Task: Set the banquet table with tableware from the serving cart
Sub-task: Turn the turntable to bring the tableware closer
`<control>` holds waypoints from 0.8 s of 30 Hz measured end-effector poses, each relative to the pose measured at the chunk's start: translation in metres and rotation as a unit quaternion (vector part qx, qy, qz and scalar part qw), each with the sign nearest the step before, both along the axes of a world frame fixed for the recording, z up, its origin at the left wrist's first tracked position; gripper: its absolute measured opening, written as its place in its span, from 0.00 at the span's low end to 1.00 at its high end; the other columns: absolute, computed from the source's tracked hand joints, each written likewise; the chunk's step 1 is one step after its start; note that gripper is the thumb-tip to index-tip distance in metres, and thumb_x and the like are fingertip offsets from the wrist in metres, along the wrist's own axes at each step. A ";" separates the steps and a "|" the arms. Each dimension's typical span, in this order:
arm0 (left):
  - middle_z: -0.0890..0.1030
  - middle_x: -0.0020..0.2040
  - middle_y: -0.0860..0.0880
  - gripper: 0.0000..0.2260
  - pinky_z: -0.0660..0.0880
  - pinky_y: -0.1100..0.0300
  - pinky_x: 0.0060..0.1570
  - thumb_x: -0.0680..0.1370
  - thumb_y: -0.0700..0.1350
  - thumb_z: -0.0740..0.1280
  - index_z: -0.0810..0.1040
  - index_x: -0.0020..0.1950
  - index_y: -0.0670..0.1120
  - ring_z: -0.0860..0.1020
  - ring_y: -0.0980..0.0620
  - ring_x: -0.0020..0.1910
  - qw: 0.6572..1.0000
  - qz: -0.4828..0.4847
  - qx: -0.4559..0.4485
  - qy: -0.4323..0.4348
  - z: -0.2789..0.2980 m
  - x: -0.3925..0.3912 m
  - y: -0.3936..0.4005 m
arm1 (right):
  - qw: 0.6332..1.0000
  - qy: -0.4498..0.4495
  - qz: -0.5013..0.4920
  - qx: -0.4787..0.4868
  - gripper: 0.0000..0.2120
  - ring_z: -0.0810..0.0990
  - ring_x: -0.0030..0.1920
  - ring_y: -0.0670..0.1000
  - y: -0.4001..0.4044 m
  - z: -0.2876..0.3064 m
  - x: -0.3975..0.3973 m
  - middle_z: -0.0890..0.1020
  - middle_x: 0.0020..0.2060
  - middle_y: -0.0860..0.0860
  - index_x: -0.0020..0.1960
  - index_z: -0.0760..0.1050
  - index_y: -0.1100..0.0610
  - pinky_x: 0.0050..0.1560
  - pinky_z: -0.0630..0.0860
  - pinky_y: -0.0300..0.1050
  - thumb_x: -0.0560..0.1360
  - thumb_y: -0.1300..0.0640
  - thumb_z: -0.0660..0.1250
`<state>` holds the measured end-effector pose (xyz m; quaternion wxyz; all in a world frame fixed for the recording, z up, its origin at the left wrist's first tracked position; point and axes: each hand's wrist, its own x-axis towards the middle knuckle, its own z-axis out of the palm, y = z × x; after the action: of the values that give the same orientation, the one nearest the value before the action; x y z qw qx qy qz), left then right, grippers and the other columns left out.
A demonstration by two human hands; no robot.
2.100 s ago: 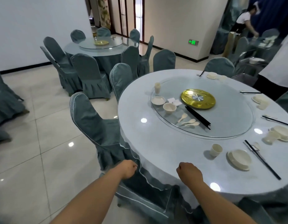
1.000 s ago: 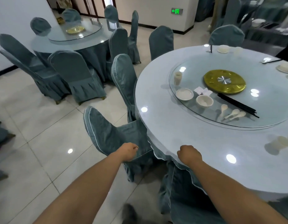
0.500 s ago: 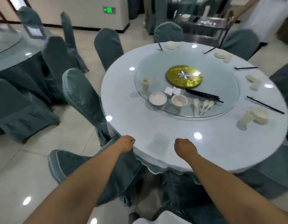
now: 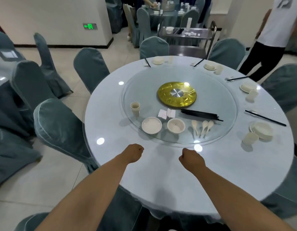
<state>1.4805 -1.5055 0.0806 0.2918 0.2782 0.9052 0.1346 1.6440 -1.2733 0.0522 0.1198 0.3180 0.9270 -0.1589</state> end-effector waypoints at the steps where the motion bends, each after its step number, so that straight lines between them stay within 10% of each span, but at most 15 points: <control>1: 0.75 0.68 0.47 0.16 0.66 0.60 0.65 0.84 0.45 0.55 0.77 0.66 0.42 0.71 0.47 0.68 1.000 0.004 -0.003 0.000 0.000 -0.013 0.009 | 1.000 -0.001 0.002 -0.005 0.06 0.70 0.33 0.49 0.011 0.000 -0.012 0.72 0.32 0.48 0.40 0.66 0.55 0.31 0.64 0.40 0.74 0.55 0.58; 8: 0.80 0.62 0.44 0.16 0.71 0.57 0.62 0.83 0.44 0.54 0.79 0.60 0.40 0.76 0.44 0.61 0.998 0.056 0.000 0.043 -0.003 -0.091 0.063 | 1.000 0.001 0.025 -0.011 0.13 0.74 0.32 0.47 0.074 0.004 -0.090 0.75 0.32 0.47 0.34 0.65 0.51 0.30 0.64 0.39 0.75 0.48 0.58; 14: 0.83 0.52 0.42 0.12 0.73 0.56 0.54 0.81 0.42 0.57 0.78 0.47 0.41 0.79 0.43 0.52 0.995 0.084 -0.010 0.048 -0.030 -0.144 0.096 | 1.000 -0.018 0.015 -0.018 0.12 0.75 0.39 0.53 0.098 -0.008 -0.137 0.74 0.38 0.50 0.48 0.74 0.51 0.36 0.70 0.44 0.77 0.47 0.54; 24: 0.81 0.54 0.38 0.11 0.71 0.57 0.50 0.79 0.42 0.62 0.77 0.53 0.35 0.78 0.40 0.54 0.988 0.152 -0.011 0.011 -0.096 -0.201 0.129 | 0.998 -0.049 -0.034 -0.009 0.08 0.74 0.32 0.48 0.123 -0.043 -0.160 0.74 0.32 0.46 0.43 0.68 0.50 0.28 0.65 0.41 0.78 0.49 0.54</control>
<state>1.2798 -1.3765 -0.0155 0.2607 0.1357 0.9417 0.1639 1.4841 -1.1499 0.0090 0.1626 0.3557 0.9070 -0.1558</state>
